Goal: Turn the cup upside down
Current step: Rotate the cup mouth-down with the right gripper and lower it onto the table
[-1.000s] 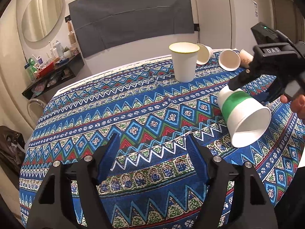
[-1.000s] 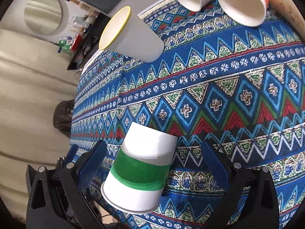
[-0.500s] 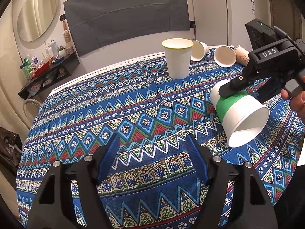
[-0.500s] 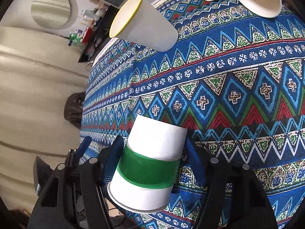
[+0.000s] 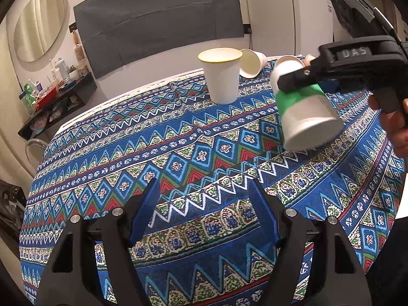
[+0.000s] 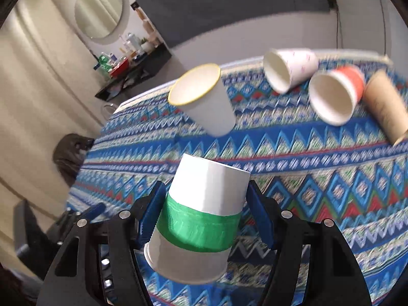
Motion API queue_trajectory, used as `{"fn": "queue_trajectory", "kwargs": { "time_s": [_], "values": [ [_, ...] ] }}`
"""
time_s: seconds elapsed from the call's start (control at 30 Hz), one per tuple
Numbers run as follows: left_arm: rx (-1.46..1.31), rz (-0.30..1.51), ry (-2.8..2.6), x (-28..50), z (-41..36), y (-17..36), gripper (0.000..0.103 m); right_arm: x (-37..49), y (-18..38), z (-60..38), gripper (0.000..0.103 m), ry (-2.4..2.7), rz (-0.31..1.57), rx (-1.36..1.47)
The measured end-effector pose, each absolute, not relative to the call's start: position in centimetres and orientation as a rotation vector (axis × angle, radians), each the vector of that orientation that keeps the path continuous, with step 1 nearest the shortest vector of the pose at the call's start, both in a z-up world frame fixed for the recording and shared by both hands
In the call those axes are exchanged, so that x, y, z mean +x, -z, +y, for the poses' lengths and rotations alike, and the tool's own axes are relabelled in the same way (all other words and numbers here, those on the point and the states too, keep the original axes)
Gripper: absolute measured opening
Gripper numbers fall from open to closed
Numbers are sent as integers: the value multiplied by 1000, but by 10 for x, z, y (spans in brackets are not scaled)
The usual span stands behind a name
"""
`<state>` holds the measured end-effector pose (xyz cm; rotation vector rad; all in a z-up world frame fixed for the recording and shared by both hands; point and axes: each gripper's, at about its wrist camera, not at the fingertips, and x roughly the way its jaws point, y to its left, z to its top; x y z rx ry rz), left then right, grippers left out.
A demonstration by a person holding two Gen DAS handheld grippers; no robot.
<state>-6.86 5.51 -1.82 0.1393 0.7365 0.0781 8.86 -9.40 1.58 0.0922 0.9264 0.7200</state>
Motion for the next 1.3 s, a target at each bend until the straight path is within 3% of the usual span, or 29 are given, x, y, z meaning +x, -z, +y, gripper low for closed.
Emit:
{"fn": "queue_trajectory", "kwargs": {
  "time_s": [0.67, 1.07, 1.13, 1.2, 1.3],
  "values": [
    [149, 743, -21, -64, 38, 23, 74, 39, -16, -83, 62, -621, 517, -402],
    [165, 762, -3, -70, 16, 26, 74, 15, -10, -96, 60, -660, 521, -431],
    [174, 762, -6, -73, 12, 26, 74, 11, -10, -97, 63, -676, 530, -425],
    [172, 768, 3, -75, 10, 25, 74, 8, -9, -99, 73, -688, 539, -424],
    [152, 773, 19, -79, 9, 23, 74, 0, -9, -102, 76, -679, 537, -456]
  ]
}}
